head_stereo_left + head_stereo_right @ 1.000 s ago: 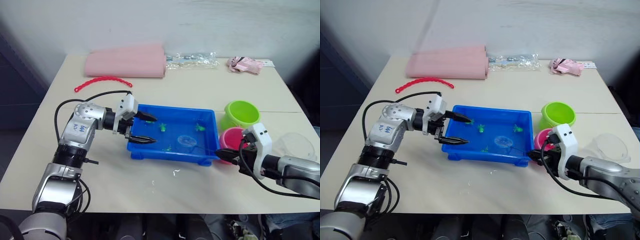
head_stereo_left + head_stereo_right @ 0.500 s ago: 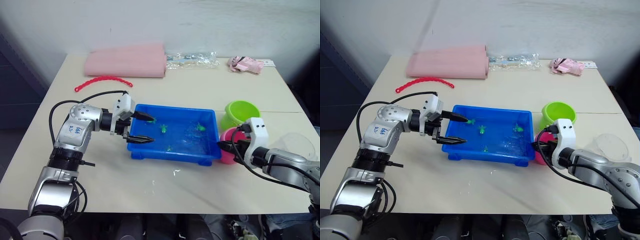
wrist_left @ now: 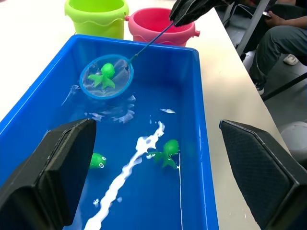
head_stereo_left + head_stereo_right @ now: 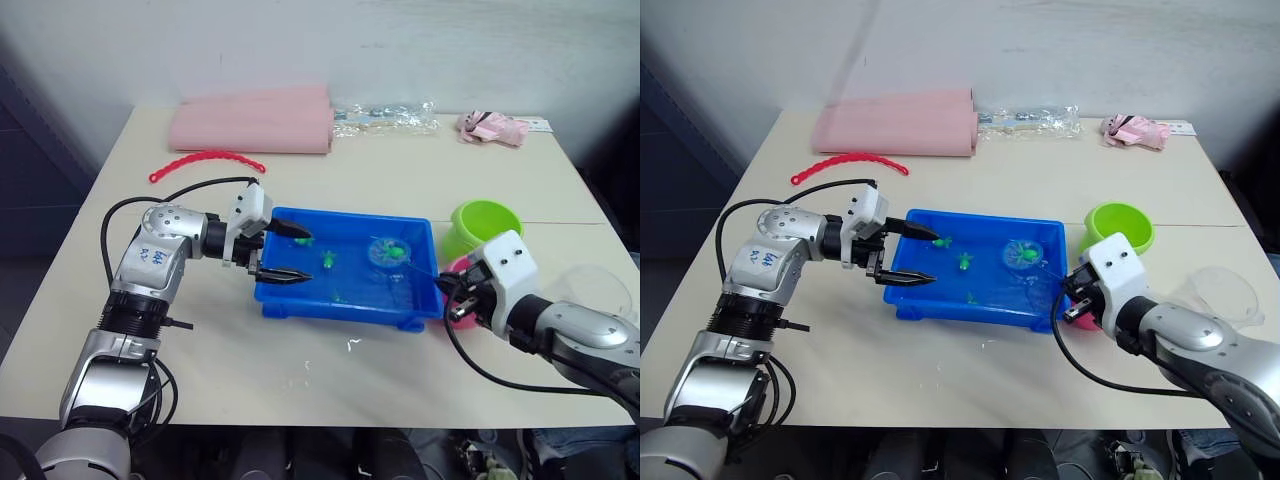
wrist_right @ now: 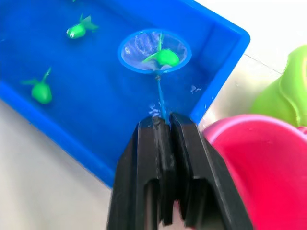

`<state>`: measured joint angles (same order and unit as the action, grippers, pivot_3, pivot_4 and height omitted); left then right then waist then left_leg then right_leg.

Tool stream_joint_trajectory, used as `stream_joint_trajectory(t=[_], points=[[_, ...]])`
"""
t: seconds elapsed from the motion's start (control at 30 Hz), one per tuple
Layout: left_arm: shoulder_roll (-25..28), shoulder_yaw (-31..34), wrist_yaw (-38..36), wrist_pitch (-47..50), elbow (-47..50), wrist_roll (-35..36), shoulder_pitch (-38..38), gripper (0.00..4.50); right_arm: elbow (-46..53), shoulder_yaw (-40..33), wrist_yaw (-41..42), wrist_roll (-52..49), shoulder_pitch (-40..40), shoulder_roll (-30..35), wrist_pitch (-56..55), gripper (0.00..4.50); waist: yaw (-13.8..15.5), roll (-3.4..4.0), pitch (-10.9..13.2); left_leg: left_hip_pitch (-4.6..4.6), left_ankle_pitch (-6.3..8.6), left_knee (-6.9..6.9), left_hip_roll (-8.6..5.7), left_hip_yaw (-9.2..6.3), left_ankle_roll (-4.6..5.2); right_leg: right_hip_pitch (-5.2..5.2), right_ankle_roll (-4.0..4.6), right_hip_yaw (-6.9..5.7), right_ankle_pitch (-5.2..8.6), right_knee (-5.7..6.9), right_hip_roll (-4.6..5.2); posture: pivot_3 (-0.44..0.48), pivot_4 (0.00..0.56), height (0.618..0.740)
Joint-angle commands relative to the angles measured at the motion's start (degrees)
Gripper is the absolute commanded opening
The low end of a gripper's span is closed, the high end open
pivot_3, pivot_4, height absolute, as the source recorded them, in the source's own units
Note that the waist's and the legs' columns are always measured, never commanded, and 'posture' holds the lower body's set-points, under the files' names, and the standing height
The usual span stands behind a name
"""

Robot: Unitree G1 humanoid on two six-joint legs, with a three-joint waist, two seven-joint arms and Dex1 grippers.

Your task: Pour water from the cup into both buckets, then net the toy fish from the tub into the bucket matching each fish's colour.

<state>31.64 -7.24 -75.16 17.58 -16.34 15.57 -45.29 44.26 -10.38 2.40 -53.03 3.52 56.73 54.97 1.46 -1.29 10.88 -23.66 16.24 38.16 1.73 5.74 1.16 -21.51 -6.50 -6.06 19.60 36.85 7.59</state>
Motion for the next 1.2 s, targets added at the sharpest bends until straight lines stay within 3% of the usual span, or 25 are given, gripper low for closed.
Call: stream_joint_trajectory(t=[0.03, 0.3, 0.43, 0.6, 0.87, 1.1, 1.2], points=[[-1.75, 1.30, 0.50, 0.70, -0.84, 1.97, -2.84, 4.47, 3.97, -7.00, 2.62, 3.62, -2.63, 0.95, -1.88, 0.00, 0.07, 0.00, 0.00, -0.01, 0.00, 0.01, 0.00, 0.00, 0.00, 0.00, 0.00, 0.00, 0.00, 0.00, 0.00, 0.000, 0.150, 0.738], [-7.62, 2.44, 8.31, 7.11, 3.21, 3.69, -3.60, 4.47, 0.46, -20.94, 7.92, 7.15, -4.83, 1.84, -0.70, 0.00, -0.22, 0.00, 0.00, 0.00, -0.02, 0.00, 0.00, -0.02, 0.01, 0.02, -0.06, 0.01, -0.03, -0.01, -0.03, 0.000, 0.150, 0.738], [-8.02, 2.33, 8.71, 9.28, 6.07, 4.68, -2.73, 4.47, -3.70, -22.74, 11.38, 12.42, -4.91, 3.70, -2.32, 0.00, -0.10, 0.00, 0.00, 0.02, -0.03, 0.00, 0.00, 0.00, 0.00, 0.03, -0.06, 0.02, -0.03, -0.01, -0.04, 0.000, 0.150, 0.738], [-7.70, 2.71, 9.03, 10.26, 7.07, 5.59, -2.96, 4.47, -10.89, -21.58, 18.00, 26.74, -8.89, 8.28, -12.69, 0.00, -0.09, 0.00, 0.00, 0.03, -0.03, -0.01, -0.01, 0.04, 0.00, 0.03, -0.06, 0.06, -0.03, -0.02, -0.04, 0.000, 0.150, 0.738], [-6.74, 2.69, 9.52, 10.46, 8.52, 5.75, -2.18, 4.47, -22.58, -12.27, 22.54, 54.11, -13.67, 14.68, -41.48, 0.00, -0.14, 0.00, 0.00, 0.10, -0.05, -0.02, -0.01, 0.12, -0.03, 0.02, -0.06, 0.10, -0.03, 0.00, -0.04, 0.000, 0.150, 0.738], [-5.69, 3.18, 10.43, 11.33, 9.28, 5.87, -2.14, 4.47, -35.47, -6.33, 13.33, 81.44, -12.77, 23.93, -63.30, 0.00, -0.28, 0.01, 0.00, 0.19, -0.08, -0.04, 0.01, 0.22, -0.09, 0.00, -0.07, 0.21, -0.02, -0.04, -0.02, 0.000, 0.150, 0.738], [-5.35, 3.24, 10.85, 11.49, 9.11, 5.75, -2.14, 4.47, -37.66, -6.37, 11.93, 84.28, -10.67, 23.55, -66.26, 0.00, -0.28, 0.01, 0.00, 0.21, -0.10, -0.05, 0.03, 0.22, -0.13, 0.00, -0.06, 0.23, -0.02, -0.07, -0.03, 0.000, 0.150, 0.738]])
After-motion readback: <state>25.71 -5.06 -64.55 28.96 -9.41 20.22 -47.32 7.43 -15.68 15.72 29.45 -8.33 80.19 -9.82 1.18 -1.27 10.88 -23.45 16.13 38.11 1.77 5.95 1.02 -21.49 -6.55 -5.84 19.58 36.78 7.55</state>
